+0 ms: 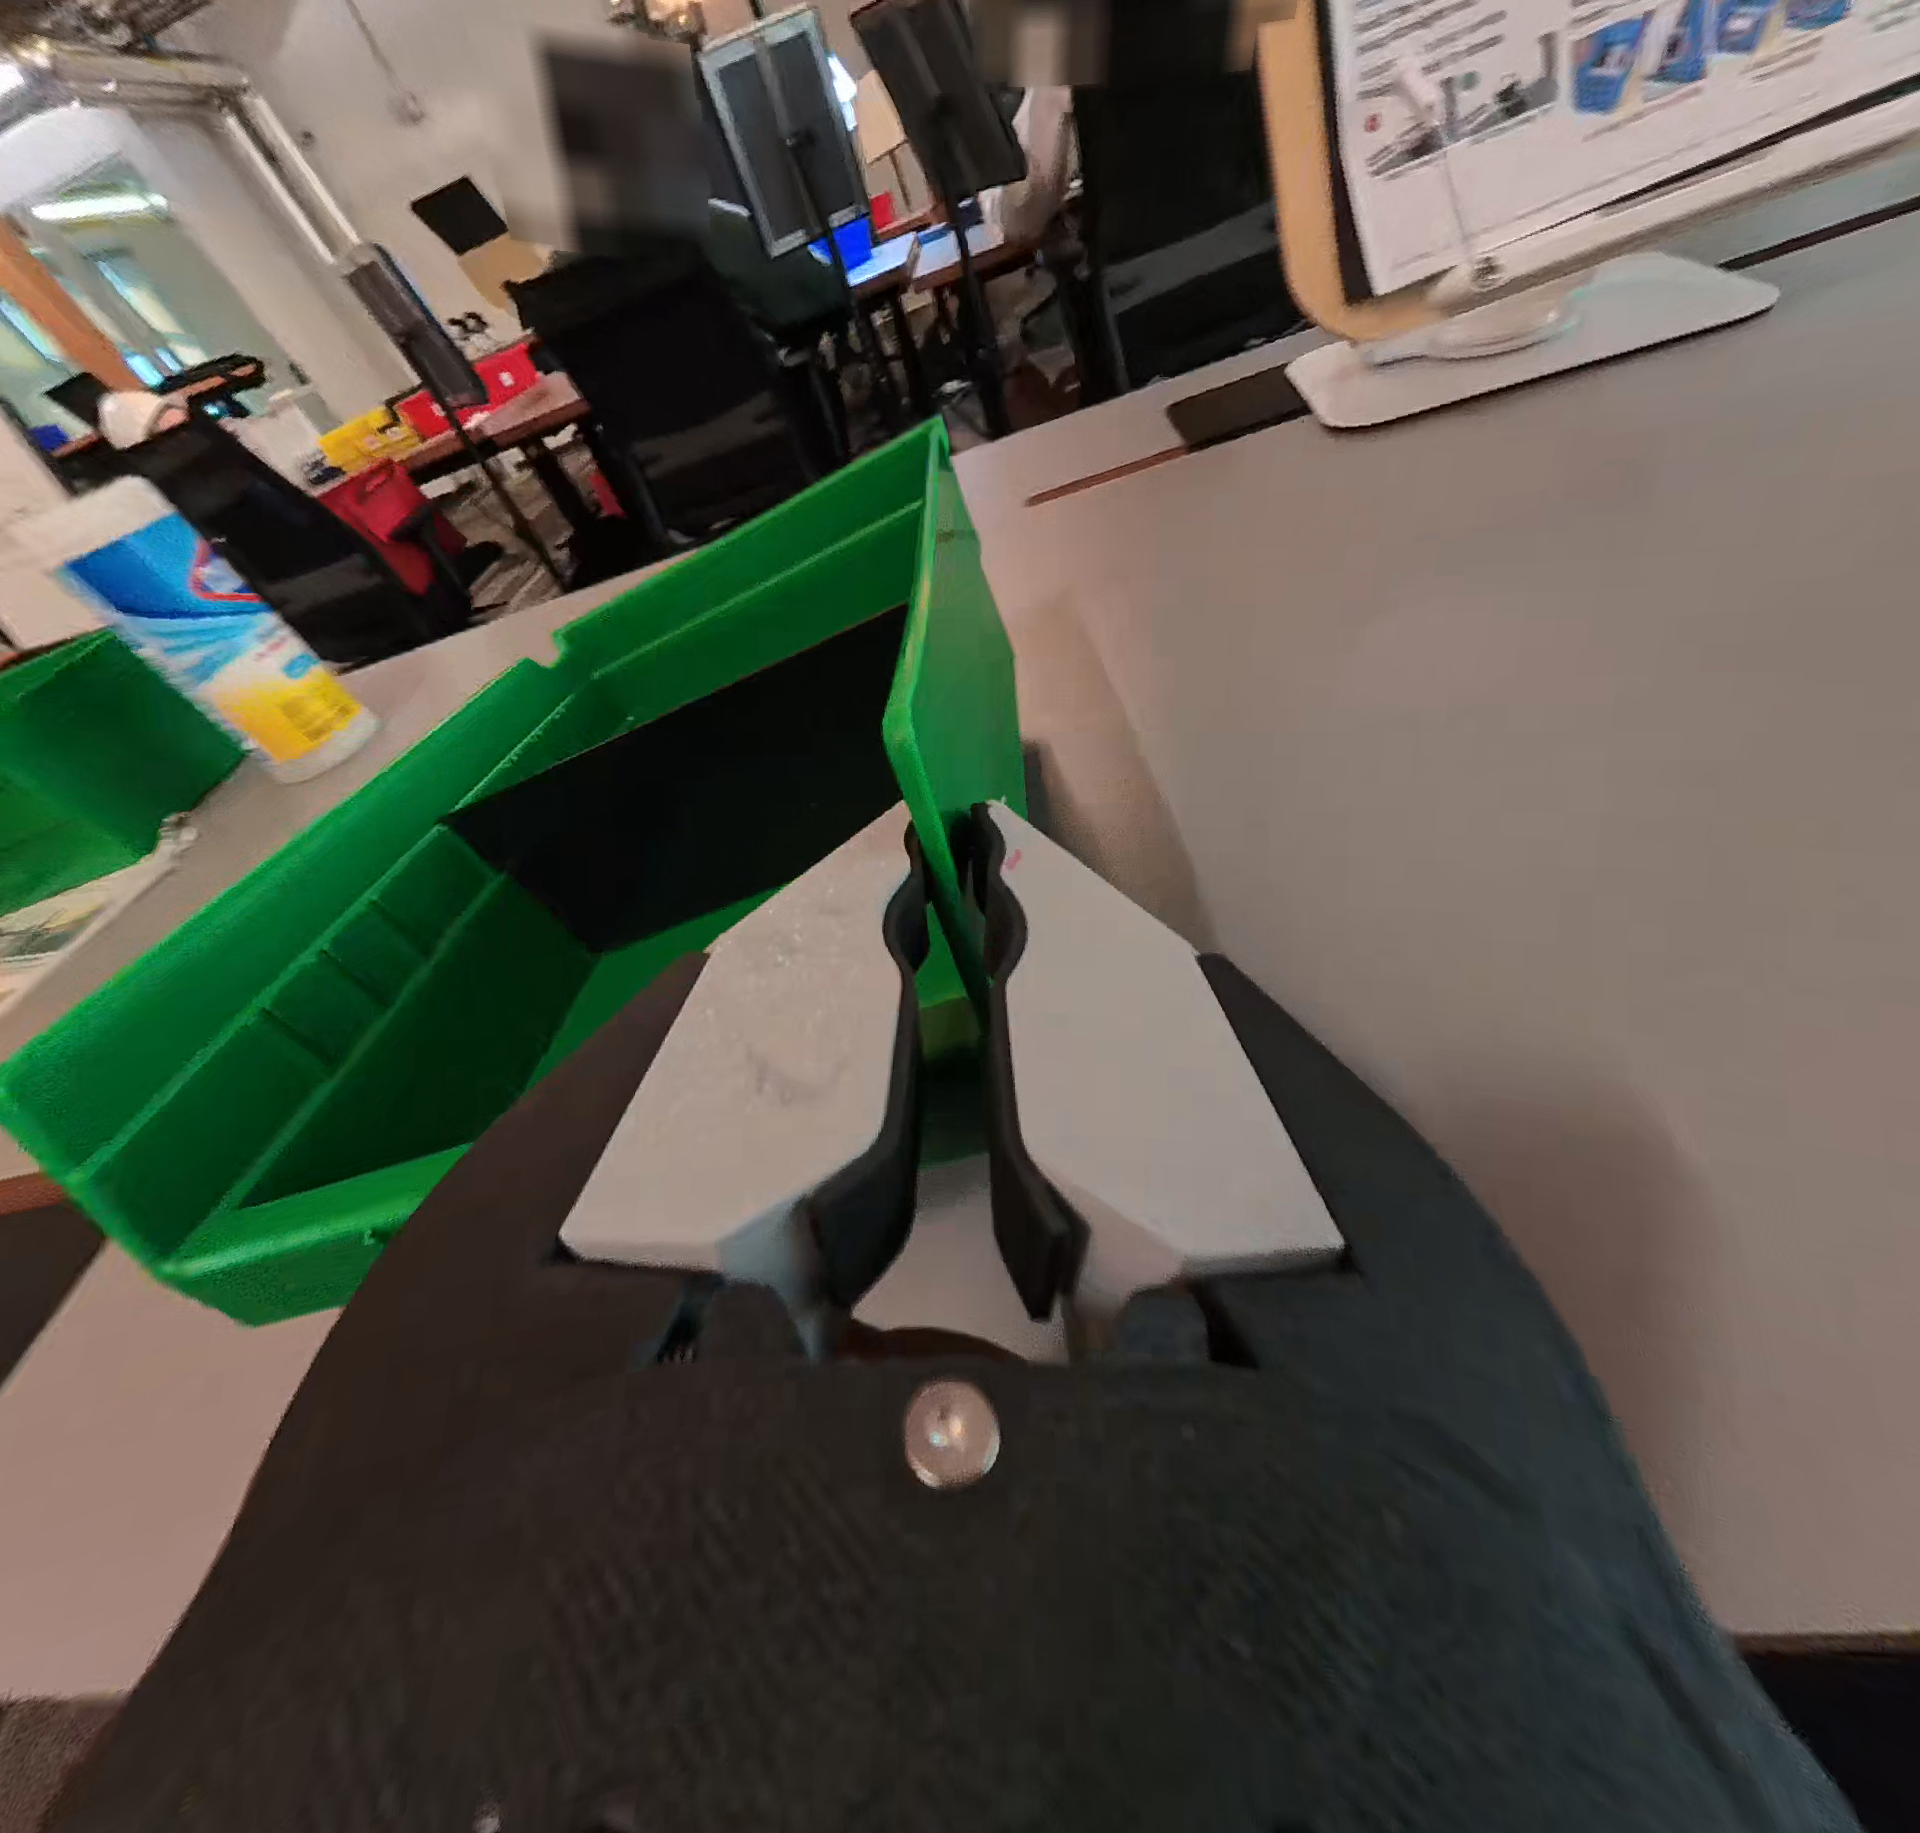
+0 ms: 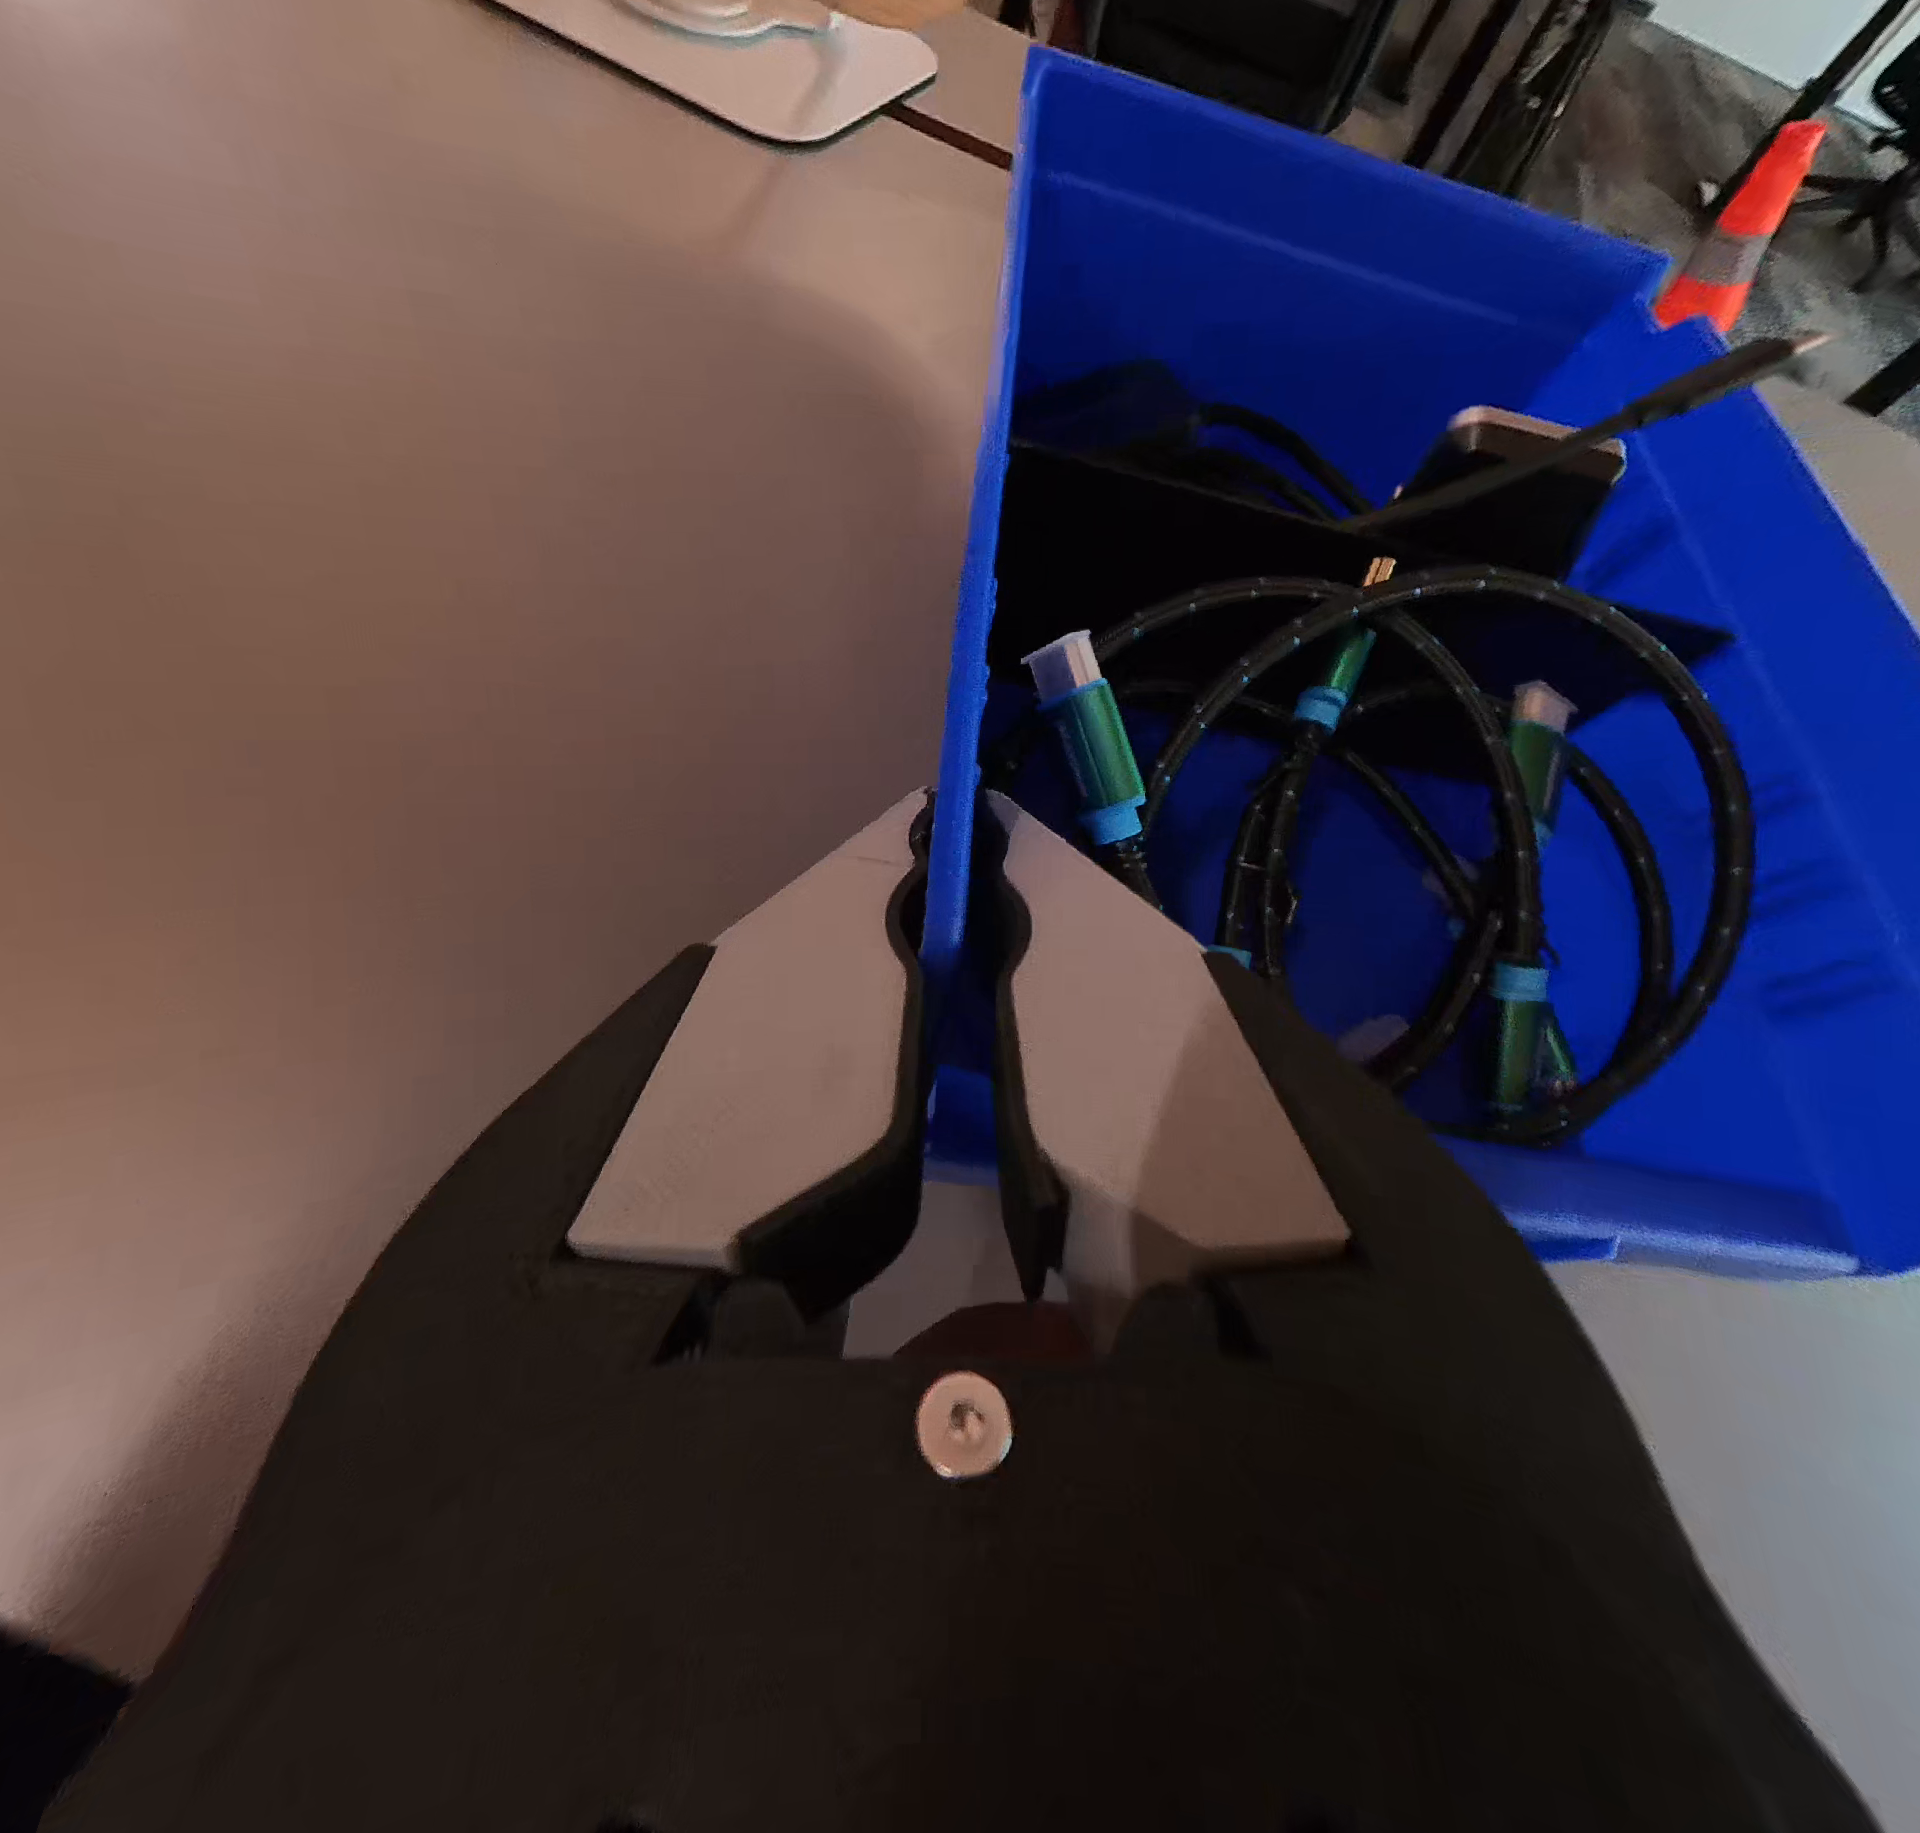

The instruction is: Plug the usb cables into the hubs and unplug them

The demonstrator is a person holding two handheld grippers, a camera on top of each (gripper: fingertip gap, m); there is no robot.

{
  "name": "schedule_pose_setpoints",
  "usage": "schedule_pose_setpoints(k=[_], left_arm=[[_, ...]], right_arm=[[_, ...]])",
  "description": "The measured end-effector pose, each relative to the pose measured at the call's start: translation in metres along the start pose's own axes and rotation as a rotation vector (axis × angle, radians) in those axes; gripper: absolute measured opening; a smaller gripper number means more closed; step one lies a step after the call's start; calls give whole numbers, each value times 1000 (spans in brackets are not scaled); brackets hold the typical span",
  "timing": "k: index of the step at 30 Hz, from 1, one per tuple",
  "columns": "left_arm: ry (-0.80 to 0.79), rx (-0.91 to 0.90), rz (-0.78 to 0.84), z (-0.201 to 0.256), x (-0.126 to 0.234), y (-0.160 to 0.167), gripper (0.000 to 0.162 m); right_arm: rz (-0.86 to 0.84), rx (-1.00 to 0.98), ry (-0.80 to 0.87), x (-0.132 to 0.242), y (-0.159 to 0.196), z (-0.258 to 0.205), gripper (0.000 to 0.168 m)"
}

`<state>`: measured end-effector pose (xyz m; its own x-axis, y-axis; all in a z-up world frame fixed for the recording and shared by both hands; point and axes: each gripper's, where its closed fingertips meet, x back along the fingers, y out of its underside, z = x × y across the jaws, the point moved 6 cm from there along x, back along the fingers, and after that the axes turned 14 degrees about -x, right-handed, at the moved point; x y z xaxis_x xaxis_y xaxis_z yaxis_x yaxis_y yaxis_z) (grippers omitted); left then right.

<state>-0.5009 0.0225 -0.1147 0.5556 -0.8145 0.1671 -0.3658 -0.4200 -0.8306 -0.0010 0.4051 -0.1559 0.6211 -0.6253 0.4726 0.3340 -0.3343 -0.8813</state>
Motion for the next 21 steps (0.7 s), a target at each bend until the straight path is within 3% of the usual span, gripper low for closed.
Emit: schedule_pose_setpoints(k=[4, 9, 15, 18, 21], left_arm=[[-104, -81, 15, -29, 10, -8, 1], [-140, -26, 191, -46, 27, -54, 1], [-102, -60, 321, -31, 31, -103, 2], [-78, -60, 368, -23, 30, -115, 2], [-65, -41, 376, -19, 31, -118, 2]], right_arm=[[1, 0, -24, 13, 5, -22, 2], [5, -3, -57, 14, 4, -90, 4], [50, -72, -279, -3, -7, -230, 19], [46, -72, -419, -25, -22, -312, 33], [34, -41, -456, -55, -38, -393, 45]])
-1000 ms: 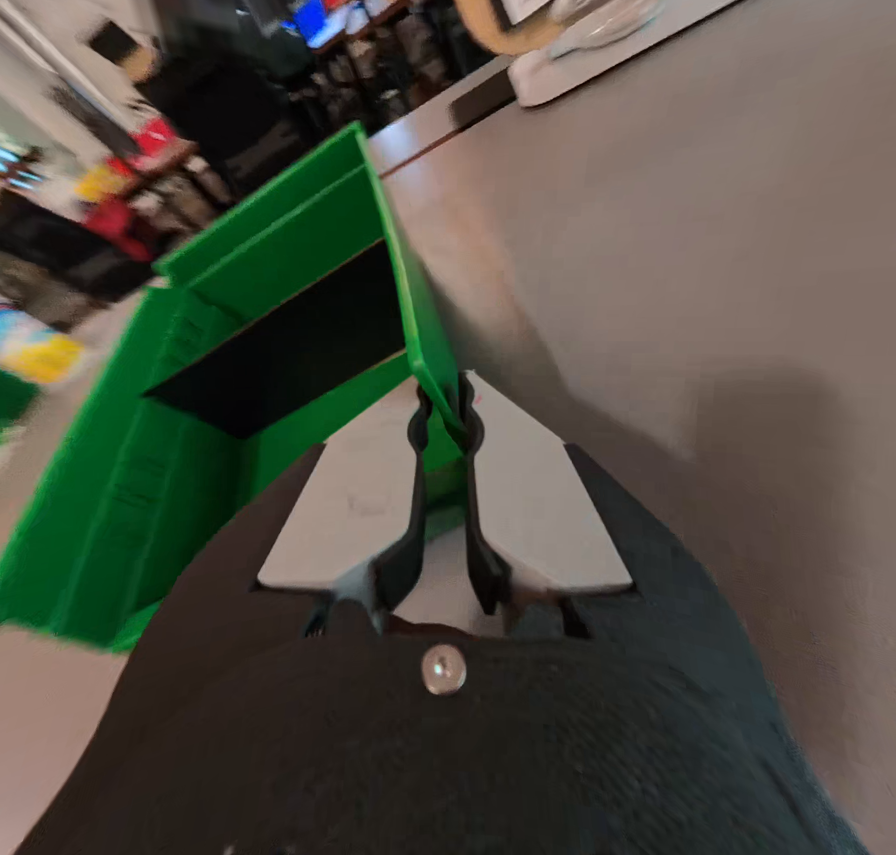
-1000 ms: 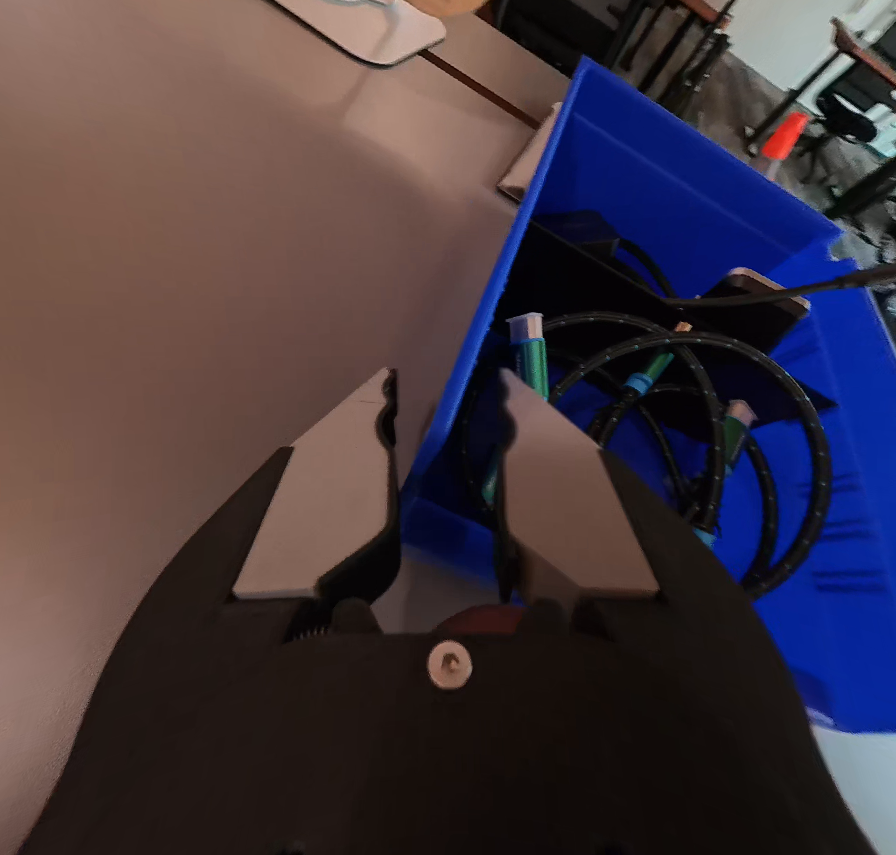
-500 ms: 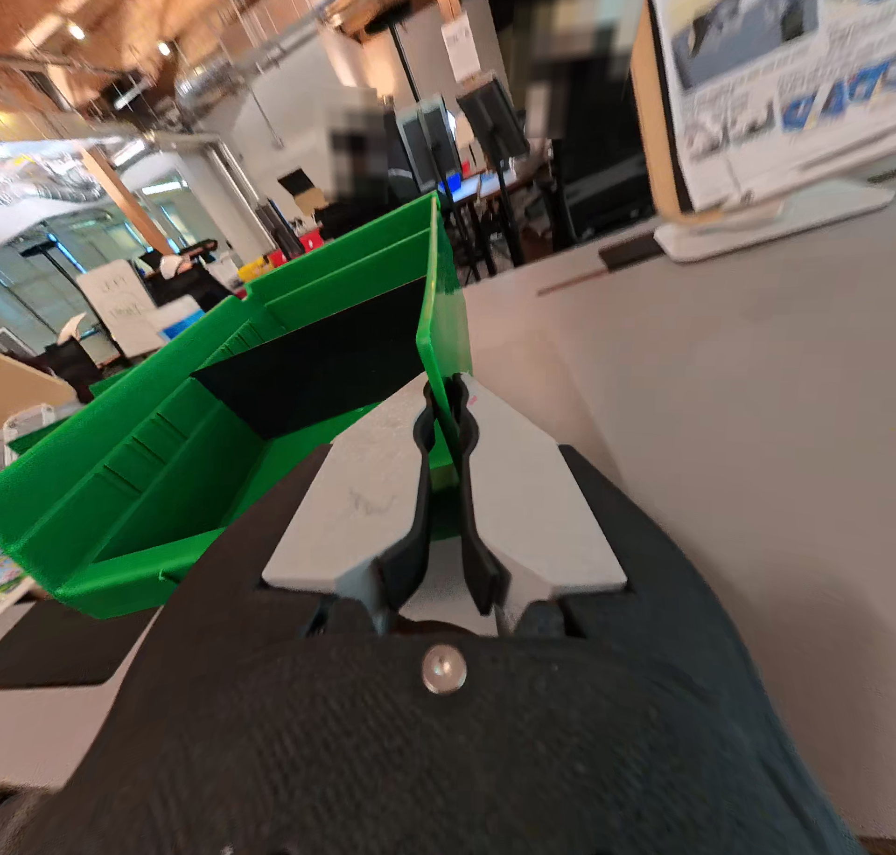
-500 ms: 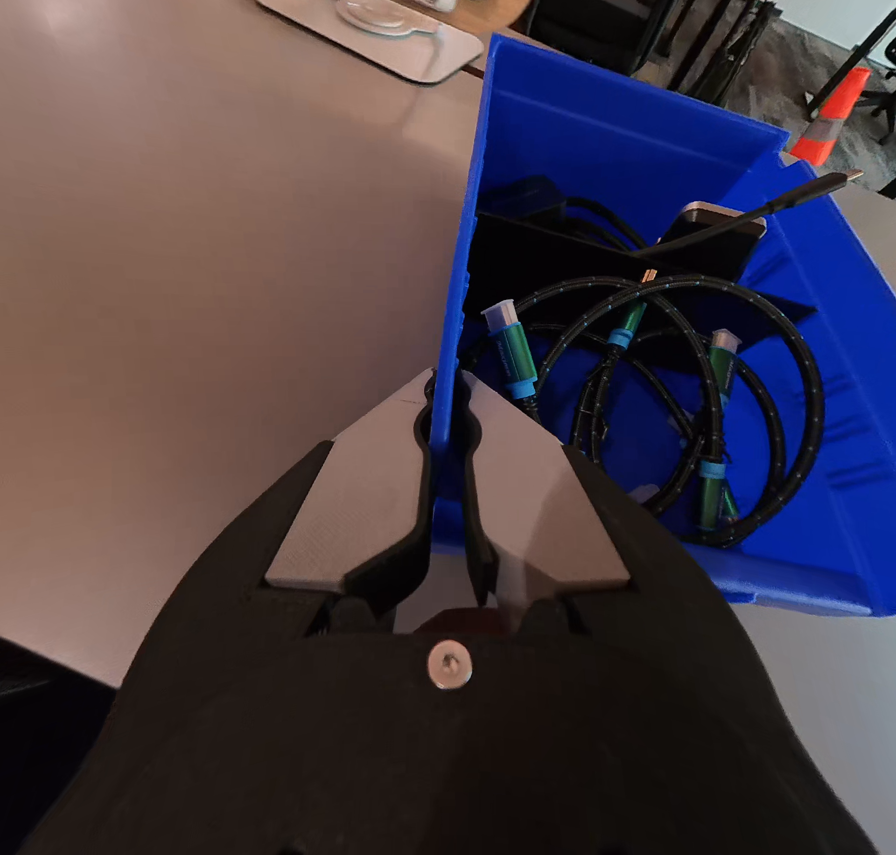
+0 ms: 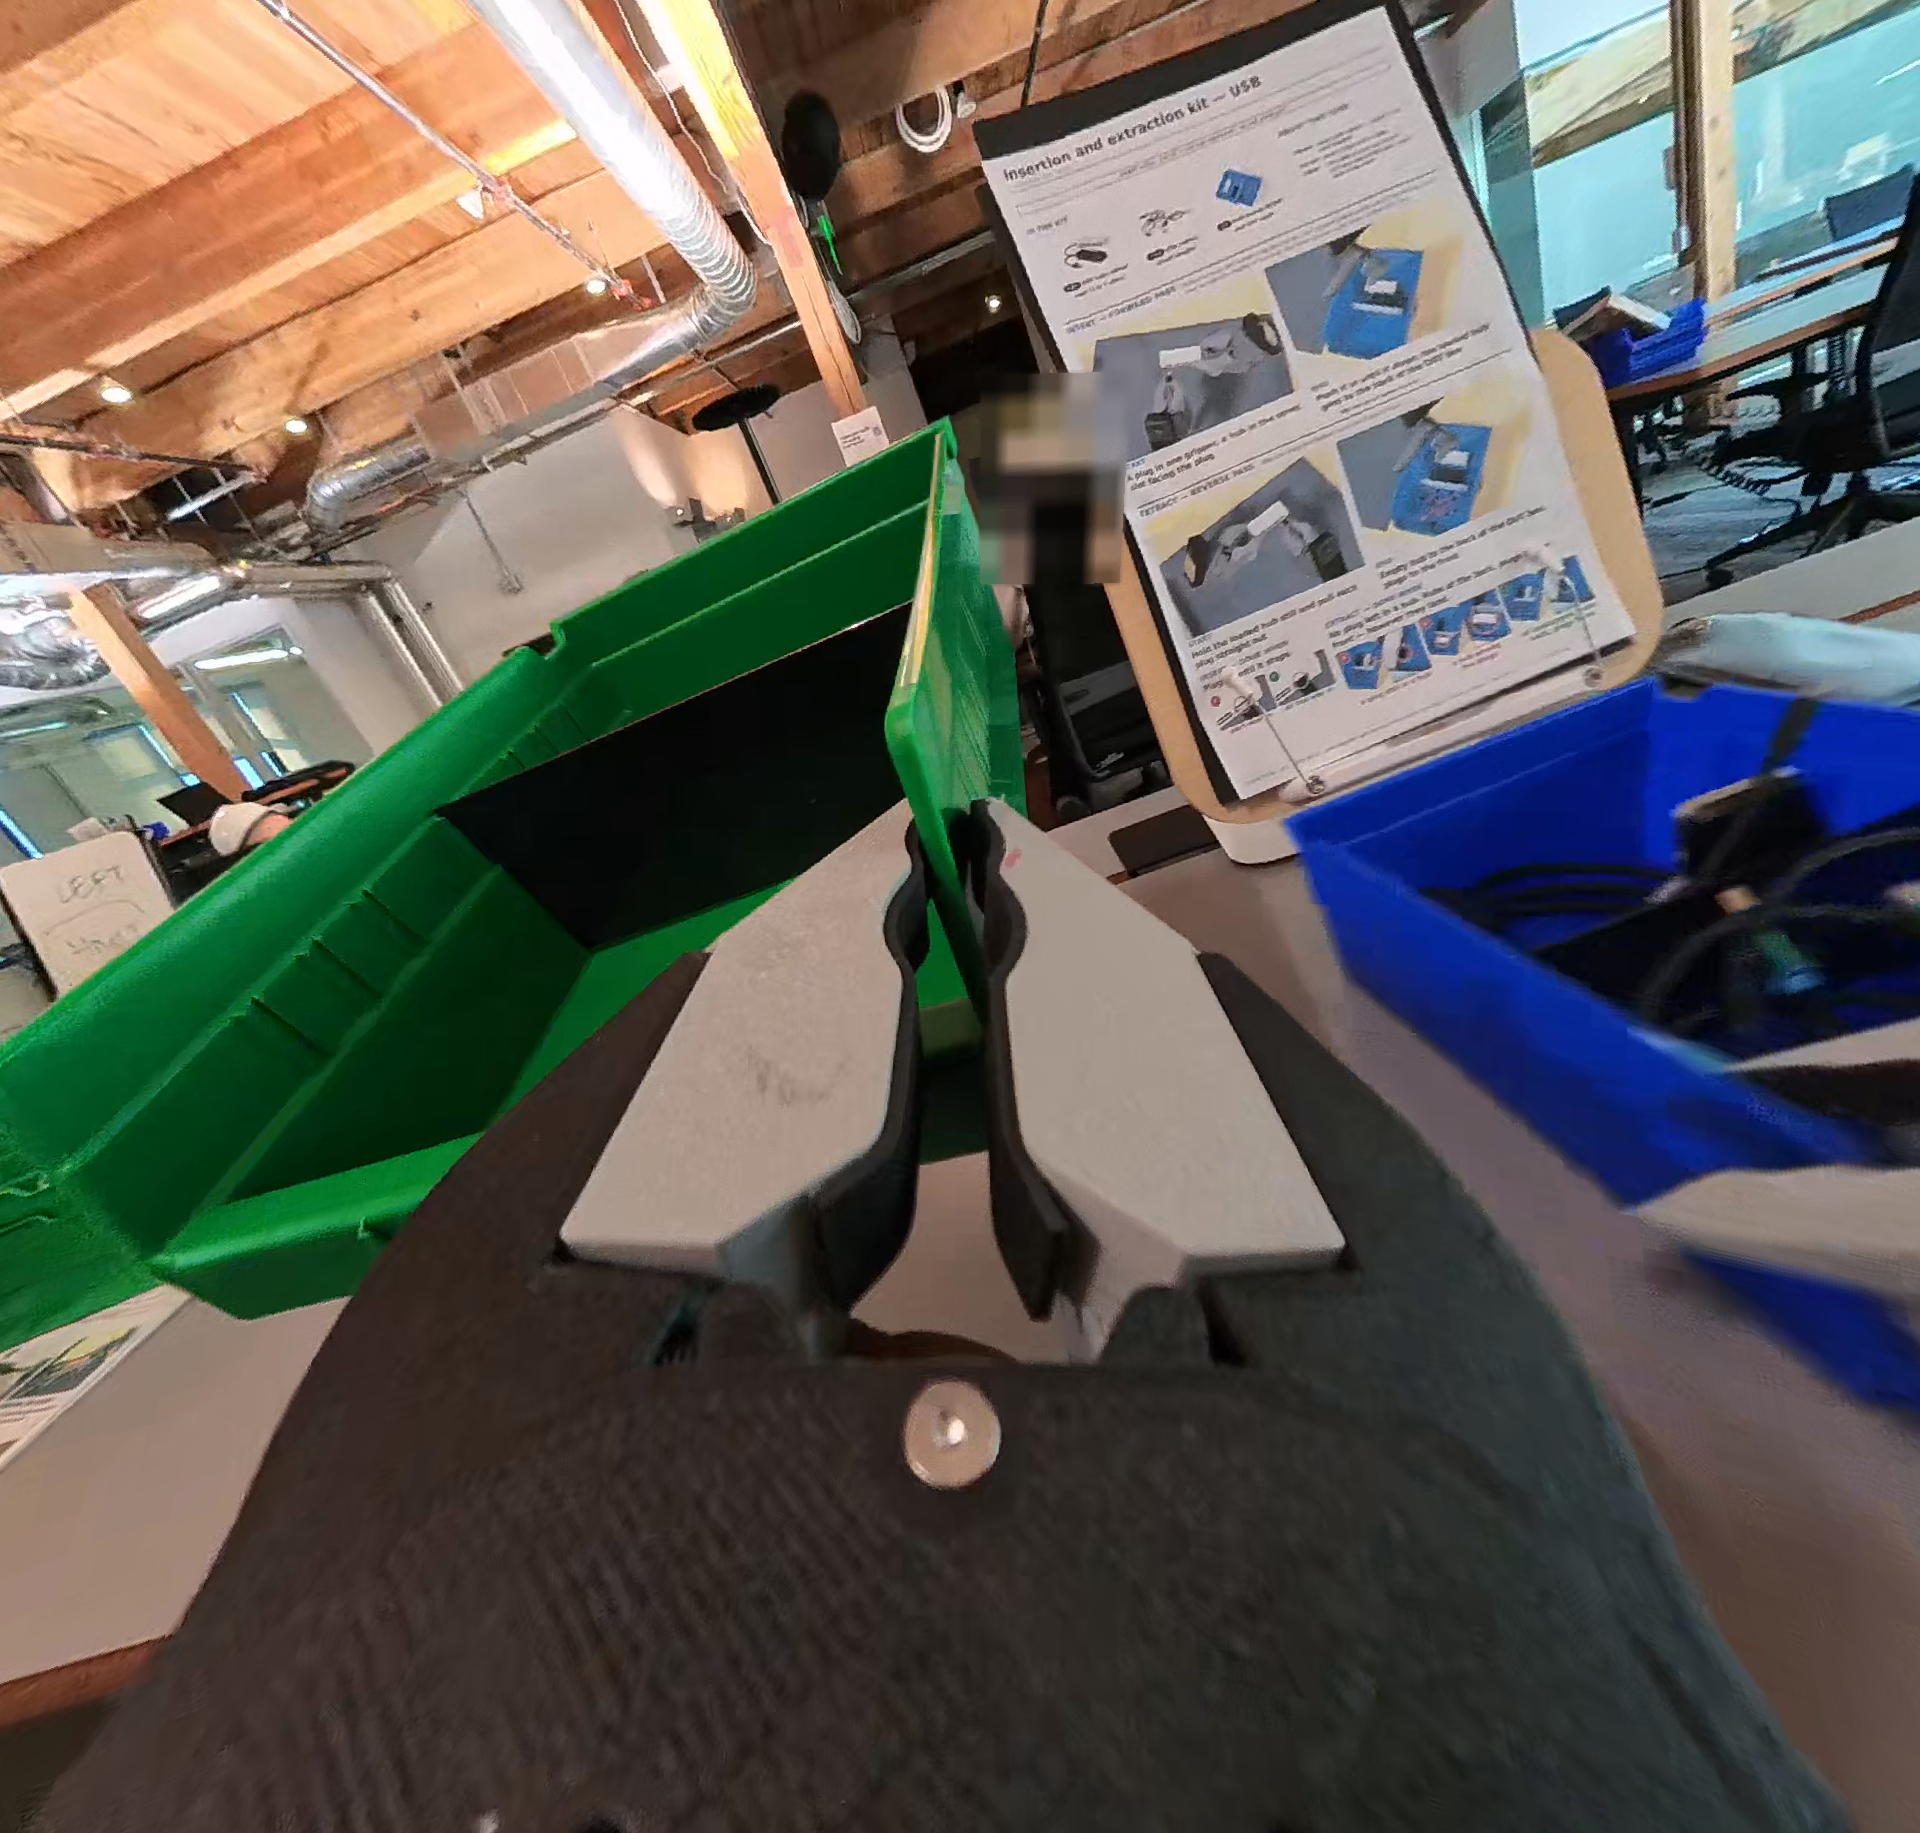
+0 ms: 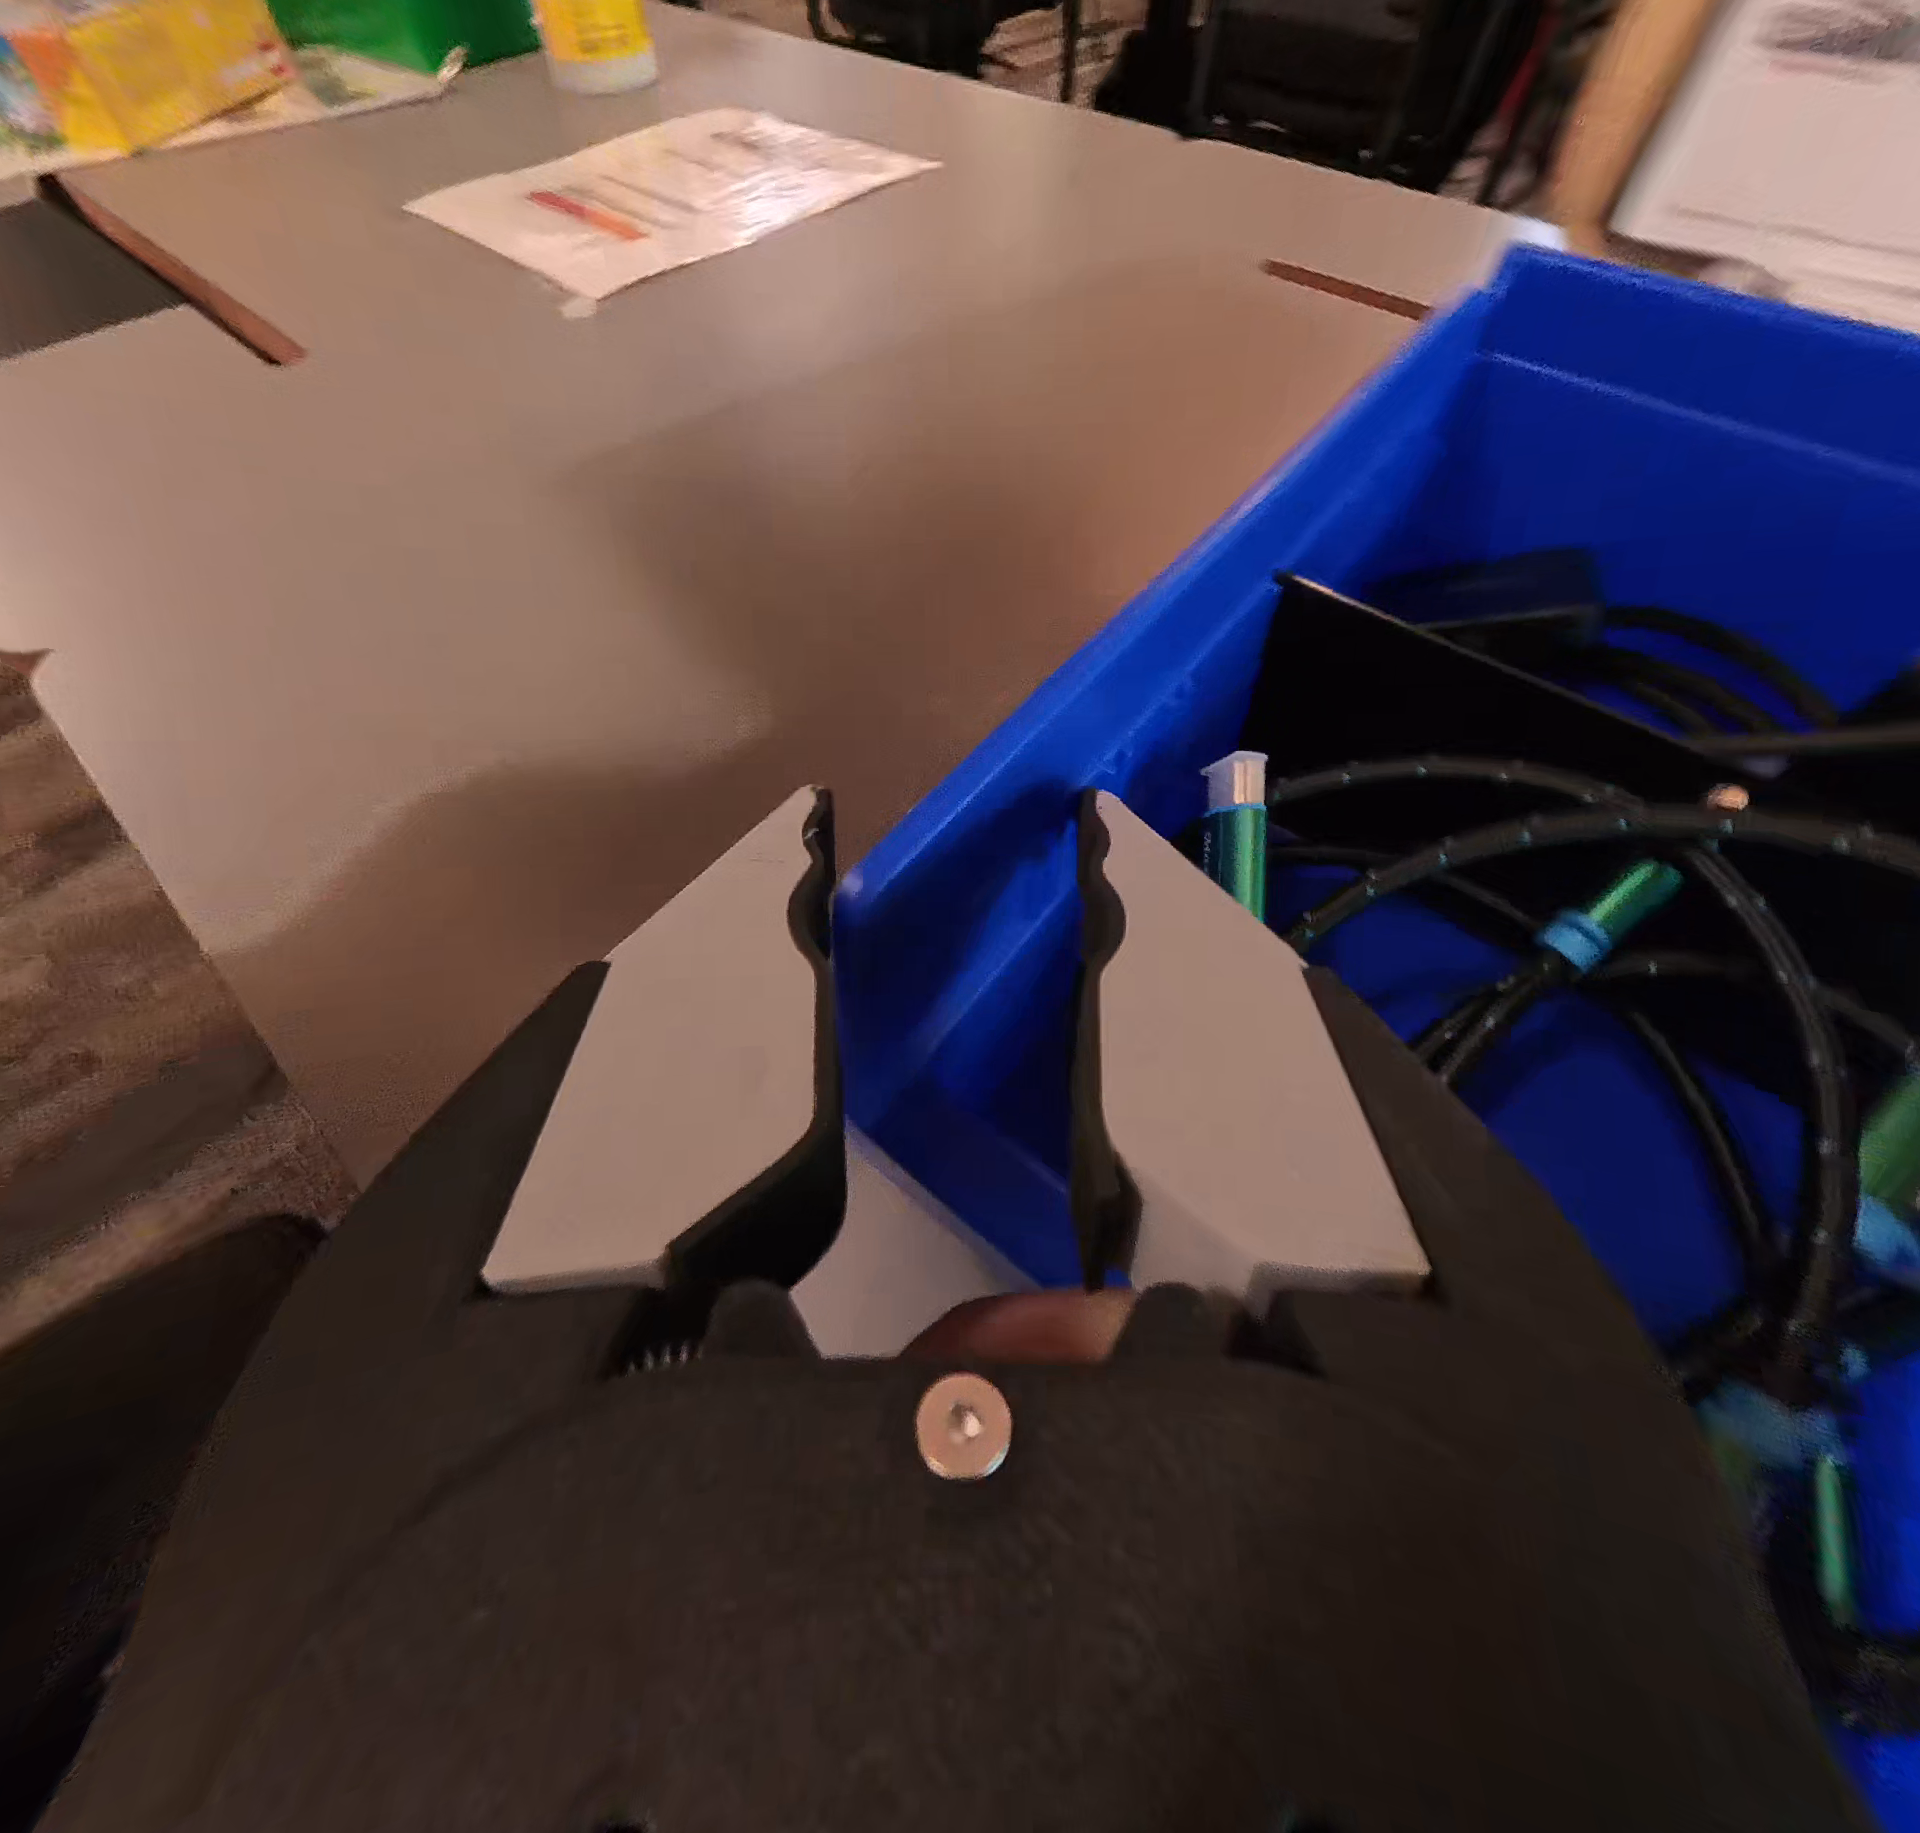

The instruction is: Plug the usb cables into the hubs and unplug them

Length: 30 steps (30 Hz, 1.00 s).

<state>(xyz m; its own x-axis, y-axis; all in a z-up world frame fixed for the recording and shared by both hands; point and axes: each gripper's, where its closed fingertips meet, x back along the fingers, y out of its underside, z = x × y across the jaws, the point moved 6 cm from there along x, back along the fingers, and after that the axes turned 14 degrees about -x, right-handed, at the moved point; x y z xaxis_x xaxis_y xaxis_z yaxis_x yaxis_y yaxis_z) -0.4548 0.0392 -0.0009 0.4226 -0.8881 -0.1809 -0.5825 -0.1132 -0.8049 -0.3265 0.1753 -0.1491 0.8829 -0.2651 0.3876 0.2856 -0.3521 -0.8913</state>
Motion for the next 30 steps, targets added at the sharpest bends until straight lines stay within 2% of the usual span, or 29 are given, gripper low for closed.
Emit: schedule_pose_setpoints(k=[3, 6, 9, 13, 18, 22, 26, 30], left_arm=[[-8, 13, 9, -5, 6, -1, 3], [-26, -9, 18, -13, 13, 0, 2], [-34, -49, 37, -12, 17, -7, 2], [17, -59, 125, 7, 19, -34, 2], [196, -44, 281, 58, 12, -90, 2], [397, -47, 396, 126, 8, -138, 2], [618, -53, 441, 210, 6, -162, 3], [822, -18, 387, 293, 4, -164, 4]], right_arm=[[-5, 55, -97, -21, -14, -51, 28], [88, 113, -184, 7, -38, -77, 31], [196, 196, -195, 46, -50, -64, 34], [268, 212, -166, 97, -56, -12, 36], [386, 228, 35, 176, -83, 81, 37], [417, 189, 218, 244, -97, 162, 33], [399, 57, 359, 295, -80, 238, 0], [313, -47, 393, 324, -67, 279, 11]])
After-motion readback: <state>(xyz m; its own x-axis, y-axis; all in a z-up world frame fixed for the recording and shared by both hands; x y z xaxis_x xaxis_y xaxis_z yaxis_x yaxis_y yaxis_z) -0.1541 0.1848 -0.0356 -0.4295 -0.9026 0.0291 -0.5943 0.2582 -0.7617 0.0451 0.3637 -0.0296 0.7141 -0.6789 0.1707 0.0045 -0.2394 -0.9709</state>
